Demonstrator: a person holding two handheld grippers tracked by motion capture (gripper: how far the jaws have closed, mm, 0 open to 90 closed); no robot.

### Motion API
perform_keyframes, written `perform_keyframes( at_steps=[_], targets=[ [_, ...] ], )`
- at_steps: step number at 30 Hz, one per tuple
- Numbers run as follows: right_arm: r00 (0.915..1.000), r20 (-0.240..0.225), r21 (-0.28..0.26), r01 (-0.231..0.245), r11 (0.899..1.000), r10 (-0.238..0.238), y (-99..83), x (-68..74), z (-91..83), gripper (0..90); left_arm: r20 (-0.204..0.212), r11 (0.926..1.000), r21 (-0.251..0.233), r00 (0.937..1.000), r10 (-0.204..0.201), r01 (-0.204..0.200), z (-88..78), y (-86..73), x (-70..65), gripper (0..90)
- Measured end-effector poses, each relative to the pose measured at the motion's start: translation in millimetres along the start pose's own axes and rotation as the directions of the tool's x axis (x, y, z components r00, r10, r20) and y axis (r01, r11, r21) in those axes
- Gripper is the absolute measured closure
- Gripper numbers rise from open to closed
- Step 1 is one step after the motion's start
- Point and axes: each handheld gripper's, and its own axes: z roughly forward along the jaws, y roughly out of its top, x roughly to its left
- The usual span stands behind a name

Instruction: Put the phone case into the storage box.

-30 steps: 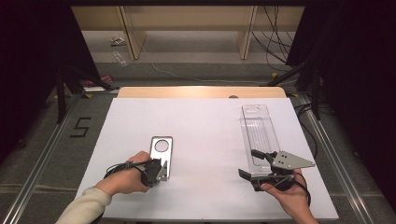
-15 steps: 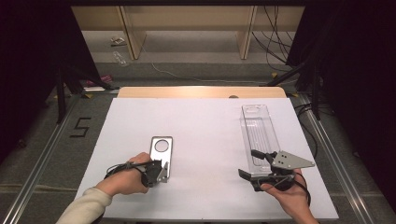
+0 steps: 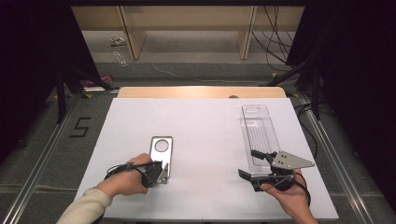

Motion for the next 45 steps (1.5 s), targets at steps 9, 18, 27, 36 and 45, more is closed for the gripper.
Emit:
perform_keyframes(
  at_steps=[9, 18, 27, 36, 45],
  targets=[
    [1.0000, -0.001, 0.000, 0.000, 1.000, 0.000, 0.0, -0.1, 0.0, 16.6, -0.005, 0.9999, -0.001, 0.9999, 0.012, -0.012, -0.1, -0.2, -0.6, 85.5],
    [1.0000, 0.001, -0.001, 0.002, 1.000, -0.002, 0.0, -0.3, -0.2, 16.6, -0.020, 0.9997, 0.001, 0.9995, 0.023, -0.023, -0.4, -0.2, -1.4, 86.3],
    [1.0000, 0.002, -0.002, 0.003, 1.000, -0.003, 0.2, -0.5, -0.9, 16.6, -0.039, 0.9988, -0.022, 0.9983, 0.043, -0.044, -3.9, 0.1, -2.5, 86.8],
    [1.0000, 0.000, -0.001, 0.004, 1.000, -0.004, 0.0, -0.3, -0.8, 16.6, -0.065, 0.9982, -0.039, 0.9969, 0.044, -0.046, -8.4, -0.5, -3.5, 87.2],
    [1.0000, 0.001, -0.001, 0.004, 1.000, -0.004, 0.0, -0.2, -0.8, 16.6, -0.074, 0.9964, -0.072, 0.9964, 0.041, -0.046, -13.4, 1.4, -4.5, 88.0]
  ],
)
